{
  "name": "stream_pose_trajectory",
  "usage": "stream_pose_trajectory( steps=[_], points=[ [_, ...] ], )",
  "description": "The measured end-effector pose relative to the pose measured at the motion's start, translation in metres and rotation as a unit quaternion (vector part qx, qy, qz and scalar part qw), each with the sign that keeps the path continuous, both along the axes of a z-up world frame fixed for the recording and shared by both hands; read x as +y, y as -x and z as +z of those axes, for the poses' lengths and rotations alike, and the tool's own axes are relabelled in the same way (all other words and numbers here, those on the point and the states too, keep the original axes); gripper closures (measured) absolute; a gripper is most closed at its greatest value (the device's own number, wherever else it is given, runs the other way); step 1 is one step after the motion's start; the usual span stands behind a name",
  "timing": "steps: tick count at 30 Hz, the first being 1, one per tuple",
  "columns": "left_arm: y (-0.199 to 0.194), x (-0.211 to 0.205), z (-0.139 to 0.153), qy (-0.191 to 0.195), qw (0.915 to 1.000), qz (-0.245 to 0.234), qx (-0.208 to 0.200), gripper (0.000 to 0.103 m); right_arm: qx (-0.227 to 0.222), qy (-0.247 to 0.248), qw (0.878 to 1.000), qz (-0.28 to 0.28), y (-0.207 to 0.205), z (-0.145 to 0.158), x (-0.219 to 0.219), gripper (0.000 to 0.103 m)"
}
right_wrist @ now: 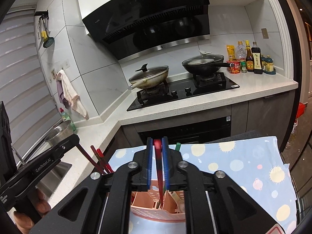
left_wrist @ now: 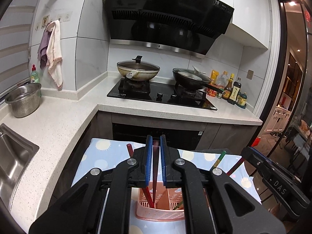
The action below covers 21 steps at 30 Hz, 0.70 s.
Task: Organize utensils
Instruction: 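Lower the chopsticks into the pink holder and open both tools, then move both open tools back over the remaining utensils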
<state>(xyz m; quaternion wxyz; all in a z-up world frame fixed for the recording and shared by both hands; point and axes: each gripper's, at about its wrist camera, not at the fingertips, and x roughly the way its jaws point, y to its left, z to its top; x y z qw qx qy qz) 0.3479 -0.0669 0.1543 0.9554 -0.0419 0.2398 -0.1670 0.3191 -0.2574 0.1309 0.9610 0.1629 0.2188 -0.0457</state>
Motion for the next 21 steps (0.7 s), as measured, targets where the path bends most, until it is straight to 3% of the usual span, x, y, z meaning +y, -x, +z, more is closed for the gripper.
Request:
stream_pose_trajectory(
  steps=[1,3,21],
  points=[
    [0.0,0.0,0.0,0.0,1.0,0.0,0.002,0.081,-0.002,-0.002,1.0,-0.002,0.001,0.0,-0.001,0.067],
    [0.002,0.001,-0.001,0.0,0.9999,0.01,0.005,0.061,-0.007,-0.002,1.0,-0.006,0.004,0.002,-0.001,0.063],
    [0.038,0.017,0.005,-0.001,0.9998,0.019,0.003,0.059,-0.007,0.025,1.0,0.006,0.046,0.013,0.02,0.063]
  ],
)
